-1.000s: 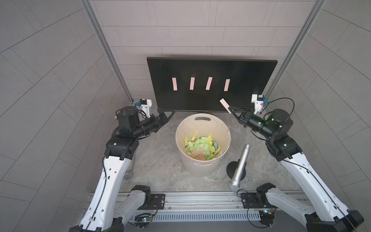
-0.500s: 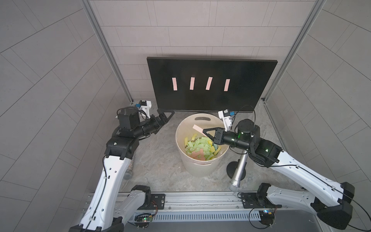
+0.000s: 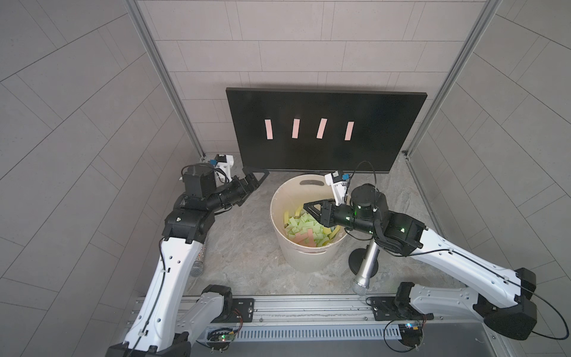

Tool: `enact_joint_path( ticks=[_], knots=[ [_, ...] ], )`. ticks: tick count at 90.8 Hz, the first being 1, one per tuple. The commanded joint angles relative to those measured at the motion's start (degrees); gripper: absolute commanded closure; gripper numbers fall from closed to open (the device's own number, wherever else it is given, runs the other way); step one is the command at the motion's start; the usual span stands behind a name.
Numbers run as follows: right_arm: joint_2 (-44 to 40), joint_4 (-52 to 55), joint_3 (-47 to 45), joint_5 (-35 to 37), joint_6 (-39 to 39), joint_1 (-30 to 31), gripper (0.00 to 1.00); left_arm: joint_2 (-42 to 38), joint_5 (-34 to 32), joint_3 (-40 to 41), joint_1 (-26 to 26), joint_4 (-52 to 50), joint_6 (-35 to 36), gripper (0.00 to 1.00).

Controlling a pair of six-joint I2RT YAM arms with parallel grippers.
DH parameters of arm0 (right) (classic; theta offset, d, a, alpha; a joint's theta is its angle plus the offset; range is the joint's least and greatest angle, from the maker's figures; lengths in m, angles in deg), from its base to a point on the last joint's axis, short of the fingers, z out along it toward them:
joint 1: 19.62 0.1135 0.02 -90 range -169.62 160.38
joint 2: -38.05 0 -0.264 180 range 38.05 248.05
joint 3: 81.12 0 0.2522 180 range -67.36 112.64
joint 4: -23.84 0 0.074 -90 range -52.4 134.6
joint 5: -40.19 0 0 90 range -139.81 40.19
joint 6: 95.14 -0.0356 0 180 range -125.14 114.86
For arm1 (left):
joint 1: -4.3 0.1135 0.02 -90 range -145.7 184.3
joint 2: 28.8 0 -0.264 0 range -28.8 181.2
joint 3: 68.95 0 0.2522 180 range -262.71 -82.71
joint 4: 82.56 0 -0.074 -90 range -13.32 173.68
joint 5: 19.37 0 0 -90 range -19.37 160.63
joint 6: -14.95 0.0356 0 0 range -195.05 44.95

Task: Remove the sticky note from the monitor
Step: Place the sticky note in the trash bin, then tear off the sticky note from the monitor.

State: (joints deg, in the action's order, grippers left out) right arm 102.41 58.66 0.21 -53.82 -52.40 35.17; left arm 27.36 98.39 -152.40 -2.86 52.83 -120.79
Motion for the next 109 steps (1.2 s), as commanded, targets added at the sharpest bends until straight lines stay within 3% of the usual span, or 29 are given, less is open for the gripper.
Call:
enact_joint_path(
  ticks=[1, 27, 56, 59, 61, 109],
  knots=[
    [-0.6, 1.7, 1.4, 1.7, 1.1, 0.3, 0.69, 0.7, 0.6, -0.1, -0.2, 1.4, -0.4, 0.00],
    [-3.9, 3.2, 2.6, 5.6, 4.3, 0.3, 0.51, 4.6, 1.0, -3.6, -0.2, 3.5, -1.0, 0.00],
    [-10.5, 1.7, -0.8, 7.1, 7.8, -3.4, 0.16, 10.2, 2.0, -7.0, -0.2, 9.4, -3.2, 0.00],
    [-11.2, 1.6, -1.2, 6.8, 8.0, -4.1, 0.03, 10.8, 2.2, -7.3, -0.2, 10.1, -3.4, 0.00],
    [-11.5, 1.6, -1.4, 6.5, 8.1, -4.8, 0.01, 11.0, 2.3, -7.5, -0.2, 10.5, -3.6, 0.00],
    [-20.8, 1.5, -7.8, 3.1, 6.8, -15.1, 0.00, 19.5, 3.2, -9.3, 0.4, 22.3, -6.2, 0.00]
  ],
)
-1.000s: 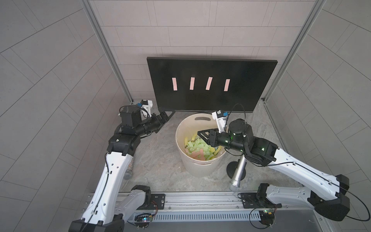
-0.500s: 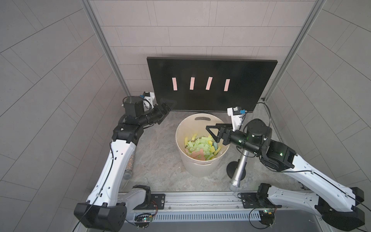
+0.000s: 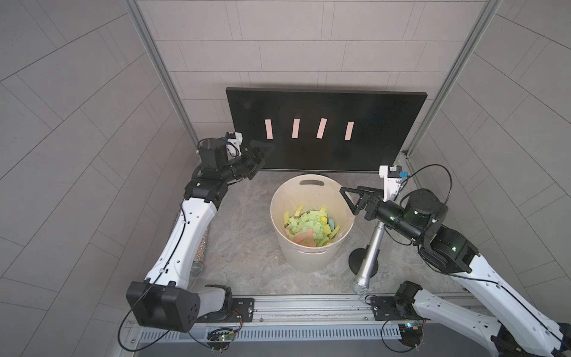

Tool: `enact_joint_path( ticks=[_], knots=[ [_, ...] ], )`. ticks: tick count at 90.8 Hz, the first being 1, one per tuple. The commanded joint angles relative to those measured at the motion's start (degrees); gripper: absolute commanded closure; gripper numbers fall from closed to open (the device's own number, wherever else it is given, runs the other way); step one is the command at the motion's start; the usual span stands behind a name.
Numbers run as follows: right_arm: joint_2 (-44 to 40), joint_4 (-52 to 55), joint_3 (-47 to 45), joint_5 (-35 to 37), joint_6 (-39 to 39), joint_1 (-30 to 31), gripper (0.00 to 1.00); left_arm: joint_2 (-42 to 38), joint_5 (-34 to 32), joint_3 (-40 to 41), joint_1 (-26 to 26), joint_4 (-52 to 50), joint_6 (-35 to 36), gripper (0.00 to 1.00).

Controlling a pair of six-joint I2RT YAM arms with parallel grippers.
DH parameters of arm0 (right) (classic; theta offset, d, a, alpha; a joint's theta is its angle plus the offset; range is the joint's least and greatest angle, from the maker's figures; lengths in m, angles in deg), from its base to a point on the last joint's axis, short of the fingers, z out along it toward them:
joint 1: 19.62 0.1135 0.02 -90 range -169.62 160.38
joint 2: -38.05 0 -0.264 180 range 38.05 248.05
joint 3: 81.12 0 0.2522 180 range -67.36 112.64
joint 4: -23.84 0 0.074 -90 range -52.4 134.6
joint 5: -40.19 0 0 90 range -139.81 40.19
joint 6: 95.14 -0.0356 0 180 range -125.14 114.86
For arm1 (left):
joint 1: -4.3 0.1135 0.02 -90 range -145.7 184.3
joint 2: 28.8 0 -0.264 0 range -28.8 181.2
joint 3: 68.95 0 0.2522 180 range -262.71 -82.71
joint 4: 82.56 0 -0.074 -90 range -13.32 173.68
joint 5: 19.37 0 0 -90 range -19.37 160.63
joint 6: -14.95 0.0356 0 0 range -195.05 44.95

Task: Remove the sticky note from the monitor
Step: Tear off the sticky note from the monitor.

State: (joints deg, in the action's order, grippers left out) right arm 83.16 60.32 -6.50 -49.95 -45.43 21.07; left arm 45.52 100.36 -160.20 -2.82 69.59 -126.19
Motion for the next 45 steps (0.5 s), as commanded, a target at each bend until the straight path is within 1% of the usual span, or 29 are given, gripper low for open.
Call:
enact_joint_path(
  ticks=[1, 15, 45],
  knots=[
    [-1.6, -0.1, -1.1, -0.7, -0.1, -1.1, 0.00, 1.6, 1.2, -1.5, 0.4, 5.9, -0.9, 0.00],
    [-2.8, -0.8, -2.3, -1.1, 0.0, -2.2, 0.00, 4.3, 1.4, -2.3, 0.5, 9.2, -2.3, 0.02],
    [-3.2, -1.9, -3.3, -2.5, 1.1, -3.6, 0.00, 6.6, -1.9, -0.1, 0.8, 18.0, -6.1, 0.09]
  ],
)
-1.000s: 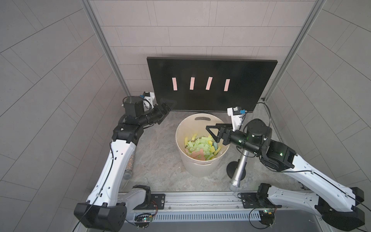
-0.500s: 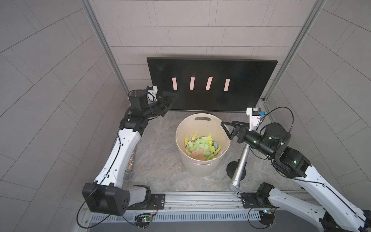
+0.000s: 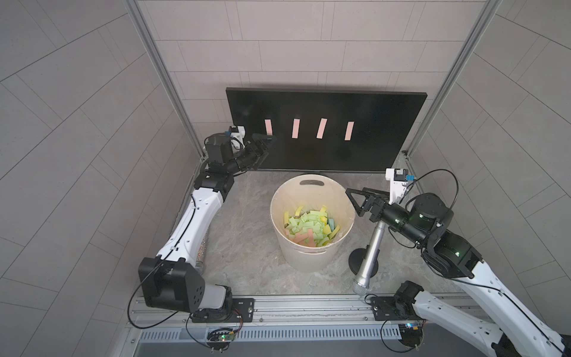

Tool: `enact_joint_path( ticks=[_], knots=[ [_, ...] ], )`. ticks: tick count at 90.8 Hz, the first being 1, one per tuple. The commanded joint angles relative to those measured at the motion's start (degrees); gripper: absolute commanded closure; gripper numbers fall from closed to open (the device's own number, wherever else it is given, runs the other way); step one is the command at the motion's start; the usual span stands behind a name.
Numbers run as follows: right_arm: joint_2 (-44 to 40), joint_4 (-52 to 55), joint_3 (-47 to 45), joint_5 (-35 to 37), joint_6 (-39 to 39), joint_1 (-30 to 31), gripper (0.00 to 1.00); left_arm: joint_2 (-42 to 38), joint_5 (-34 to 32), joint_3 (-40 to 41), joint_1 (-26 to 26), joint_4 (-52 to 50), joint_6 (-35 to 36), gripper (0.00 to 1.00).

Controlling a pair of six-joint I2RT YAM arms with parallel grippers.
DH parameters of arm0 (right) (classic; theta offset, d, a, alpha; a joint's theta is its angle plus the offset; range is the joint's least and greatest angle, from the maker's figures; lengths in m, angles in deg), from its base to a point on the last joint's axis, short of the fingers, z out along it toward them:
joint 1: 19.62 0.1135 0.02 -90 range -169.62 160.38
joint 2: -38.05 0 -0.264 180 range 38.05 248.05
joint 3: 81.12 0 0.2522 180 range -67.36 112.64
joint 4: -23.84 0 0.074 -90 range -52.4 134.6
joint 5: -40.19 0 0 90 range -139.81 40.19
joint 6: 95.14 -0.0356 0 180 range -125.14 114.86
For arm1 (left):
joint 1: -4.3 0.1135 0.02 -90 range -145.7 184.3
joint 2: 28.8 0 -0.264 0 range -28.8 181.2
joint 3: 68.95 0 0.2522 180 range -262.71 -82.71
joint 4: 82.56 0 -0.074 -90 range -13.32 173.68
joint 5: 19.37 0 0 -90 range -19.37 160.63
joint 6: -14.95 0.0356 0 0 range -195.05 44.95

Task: Remove the sticky note from the monitor
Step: Tear off the sticky note from the monitor.

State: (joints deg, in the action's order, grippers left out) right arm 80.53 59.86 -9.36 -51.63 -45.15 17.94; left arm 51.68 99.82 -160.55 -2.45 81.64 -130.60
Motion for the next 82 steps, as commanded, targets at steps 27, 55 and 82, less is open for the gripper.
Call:
enact_joint_path(
  ticks=[27, 55, 82],
  knots=[
    [-0.6, -1.6, -0.5, -1.9, 1.3, -1.6, 0.00, 3.1, -2.4, 0.6, 0.4, 11.0, -5.4, 0.12],
    [-0.3, -1.6, -0.6, -2.5, 1.2, -2.4, 0.00, 5.6, -2.2, 0.0, 0.3, 13.2, -6.8, 0.14],
    [0.2, -2.0, -0.4, -3.1, 0.9, -2.8, 0.00, 5.8, -3.0, 0.1, 0.2, 16.1, -8.1, 0.18]
  ],
)
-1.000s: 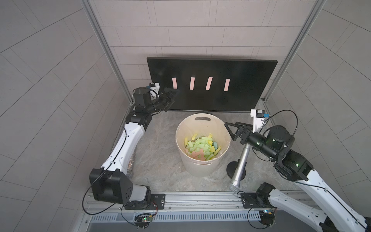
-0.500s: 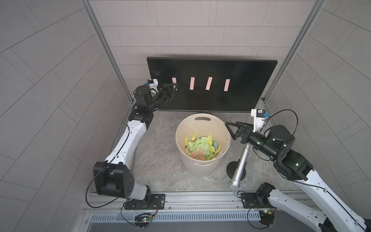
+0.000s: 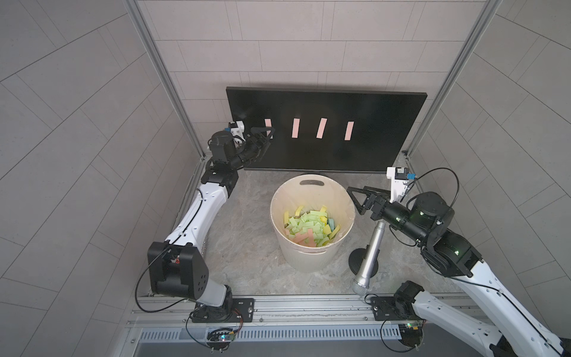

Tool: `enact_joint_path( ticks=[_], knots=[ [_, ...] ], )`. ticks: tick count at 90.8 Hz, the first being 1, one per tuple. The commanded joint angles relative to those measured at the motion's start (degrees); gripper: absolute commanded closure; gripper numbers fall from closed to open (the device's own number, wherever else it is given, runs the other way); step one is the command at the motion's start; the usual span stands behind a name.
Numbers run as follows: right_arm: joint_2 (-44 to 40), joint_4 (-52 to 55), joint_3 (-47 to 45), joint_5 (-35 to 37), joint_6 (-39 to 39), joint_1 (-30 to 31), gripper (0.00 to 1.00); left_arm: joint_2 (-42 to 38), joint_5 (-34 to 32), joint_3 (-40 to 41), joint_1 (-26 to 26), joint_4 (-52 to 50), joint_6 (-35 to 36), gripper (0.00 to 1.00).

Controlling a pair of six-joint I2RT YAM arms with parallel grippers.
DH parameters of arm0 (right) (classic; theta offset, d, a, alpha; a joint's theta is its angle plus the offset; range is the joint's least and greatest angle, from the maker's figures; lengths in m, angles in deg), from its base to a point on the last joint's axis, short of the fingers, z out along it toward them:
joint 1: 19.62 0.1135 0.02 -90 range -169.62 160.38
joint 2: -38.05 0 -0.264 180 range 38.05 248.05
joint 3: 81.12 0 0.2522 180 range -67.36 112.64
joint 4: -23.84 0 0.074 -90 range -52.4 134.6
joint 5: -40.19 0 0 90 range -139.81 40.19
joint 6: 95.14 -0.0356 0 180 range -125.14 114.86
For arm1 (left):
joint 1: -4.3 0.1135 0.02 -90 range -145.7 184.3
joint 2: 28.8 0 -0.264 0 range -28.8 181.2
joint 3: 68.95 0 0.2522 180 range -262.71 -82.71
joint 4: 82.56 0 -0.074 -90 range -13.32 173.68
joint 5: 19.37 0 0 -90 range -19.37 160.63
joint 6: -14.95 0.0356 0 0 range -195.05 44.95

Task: Remove the sticky note from the monitor
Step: Tear off the sticky note from the monitor.

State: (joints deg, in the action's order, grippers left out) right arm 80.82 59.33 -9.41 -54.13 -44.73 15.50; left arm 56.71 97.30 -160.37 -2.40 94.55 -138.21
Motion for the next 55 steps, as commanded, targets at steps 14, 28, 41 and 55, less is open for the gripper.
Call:
enact_joint_path(
  ticks=[14, 28, 41, 55],
  knots=[
    [-0.1, -1.5, -0.7, -0.7, 0.3, -0.4, 0.00, 1.1, -0.9, -0.5, -0.1, 3.4, -0.8, 0.19],
    [-0.4, -1.5, -1.0, -0.8, 0.2, -0.5, 0.00, 1.2, -1.6, -0.6, -0.4, 3.5, -0.9, 0.20],
    [-0.7, -1.5, -1.2, -0.8, 0.2, -0.6, 0.00, 1.3, -2.1, -0.9, -0.9, 3.9, -1.2, 0.22],
    [-1.0, -1.5, -1.5, -0.9, 0.0, -0.7, 0.00, 1.5, -2.5, -1.3, -1.4, 4.3, -1.5, 0.25]
  ],
)
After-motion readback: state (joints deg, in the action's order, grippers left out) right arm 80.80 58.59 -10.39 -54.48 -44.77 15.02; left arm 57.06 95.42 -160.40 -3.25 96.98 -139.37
